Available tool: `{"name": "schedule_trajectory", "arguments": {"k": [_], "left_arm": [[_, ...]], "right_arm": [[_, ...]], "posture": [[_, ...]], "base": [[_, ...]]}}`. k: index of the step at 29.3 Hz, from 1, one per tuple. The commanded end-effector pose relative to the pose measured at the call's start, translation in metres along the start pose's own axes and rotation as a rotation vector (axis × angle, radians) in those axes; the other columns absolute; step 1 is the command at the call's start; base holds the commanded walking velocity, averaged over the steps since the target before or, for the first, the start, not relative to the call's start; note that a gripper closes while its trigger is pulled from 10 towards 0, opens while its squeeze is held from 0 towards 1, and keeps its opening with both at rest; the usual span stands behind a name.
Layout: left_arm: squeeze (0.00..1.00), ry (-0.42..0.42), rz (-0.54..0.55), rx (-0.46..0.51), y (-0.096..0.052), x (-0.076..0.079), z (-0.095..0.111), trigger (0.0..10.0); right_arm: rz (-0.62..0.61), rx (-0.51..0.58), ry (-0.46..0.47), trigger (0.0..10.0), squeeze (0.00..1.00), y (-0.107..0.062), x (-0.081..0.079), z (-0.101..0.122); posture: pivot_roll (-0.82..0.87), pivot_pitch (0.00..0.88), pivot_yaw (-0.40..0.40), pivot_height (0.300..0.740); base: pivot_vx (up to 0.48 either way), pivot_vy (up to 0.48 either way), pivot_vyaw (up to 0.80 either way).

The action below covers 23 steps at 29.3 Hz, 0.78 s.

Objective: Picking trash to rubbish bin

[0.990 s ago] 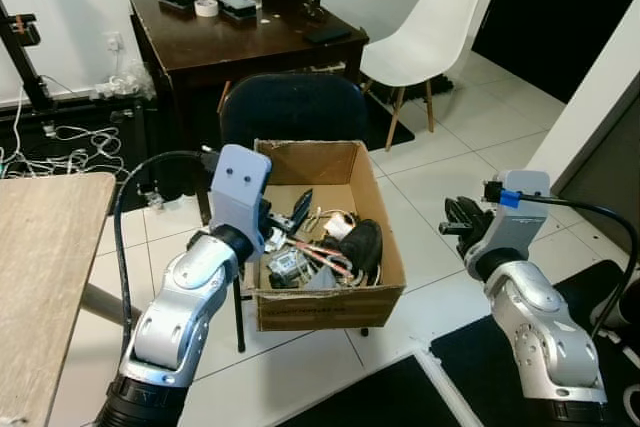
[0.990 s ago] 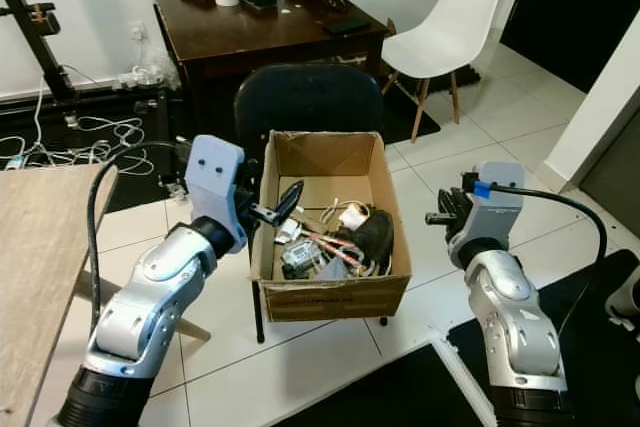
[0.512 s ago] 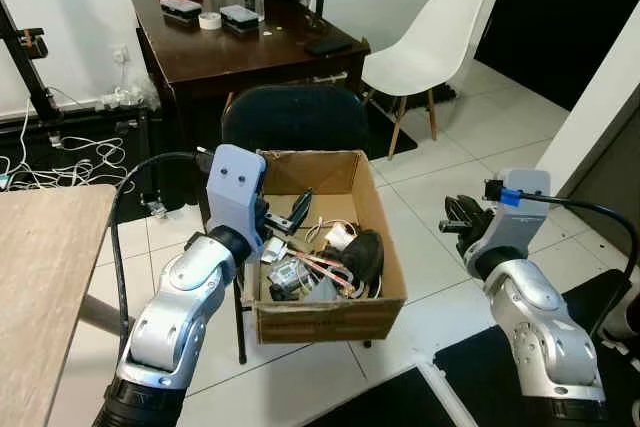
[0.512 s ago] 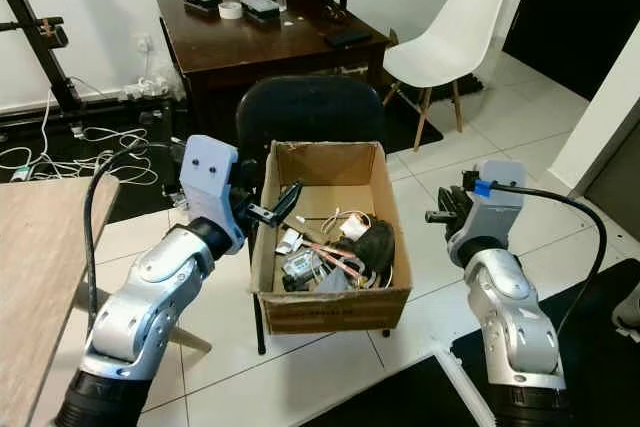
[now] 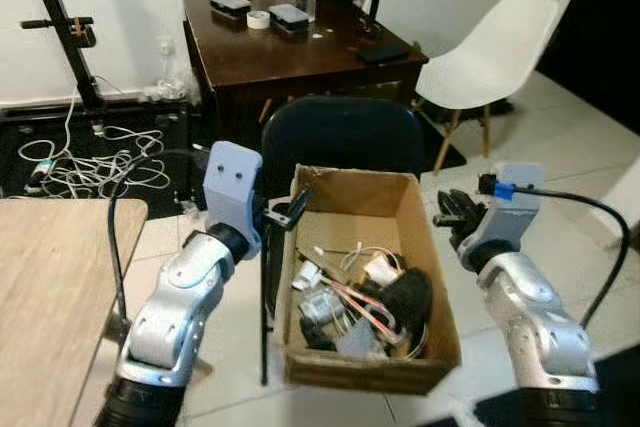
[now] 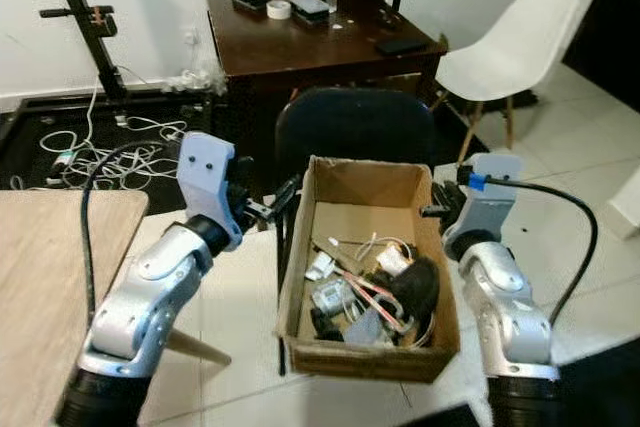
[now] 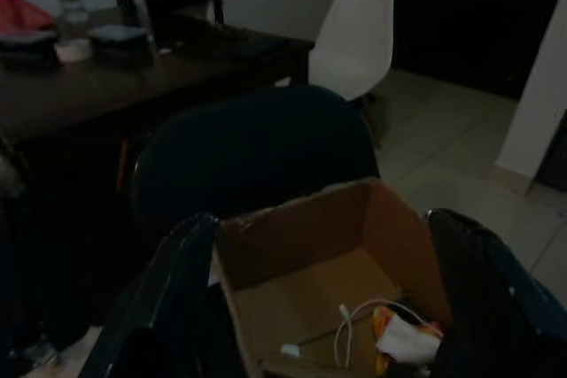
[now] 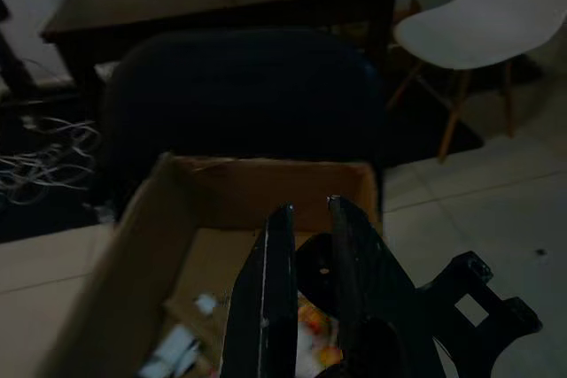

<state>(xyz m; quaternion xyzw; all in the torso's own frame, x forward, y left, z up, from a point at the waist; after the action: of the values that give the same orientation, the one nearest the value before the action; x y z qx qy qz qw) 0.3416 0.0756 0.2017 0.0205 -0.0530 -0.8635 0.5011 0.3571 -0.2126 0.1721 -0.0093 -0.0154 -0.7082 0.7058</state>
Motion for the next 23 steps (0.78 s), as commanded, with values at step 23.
{"name": "schedule_trajectory", "arguments": {"k": [23], "left_arm": [[0.0, 0.225, -0.307, -0.105, -0.006, 0.027, -0.024, 10.0]], "right_arm": [[0.163, -0.023, -0.014, 10.0, 0.0, 0.047, -0.013, -0.029]], "posture": [[0.18, 0.139, 0.023, 0.74]], "base": [[0.0, 0.0, 0.0]]}}
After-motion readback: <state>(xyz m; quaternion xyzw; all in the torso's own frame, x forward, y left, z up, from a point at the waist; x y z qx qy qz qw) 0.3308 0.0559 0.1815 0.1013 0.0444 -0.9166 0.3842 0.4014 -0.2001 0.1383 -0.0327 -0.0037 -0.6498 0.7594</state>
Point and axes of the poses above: a point about 5 cm out from each wrist's last joint towards the gripper, its own y axis pointing out of the wrist towards the gripper, its own z axis along the axis of the wrist's last joint, x = y × z, the point moved 5 cm from there along y, pointing out of the wrist towards the gripper, and after that the axes turned 5 degrees about -y, right-handed, at the moved point
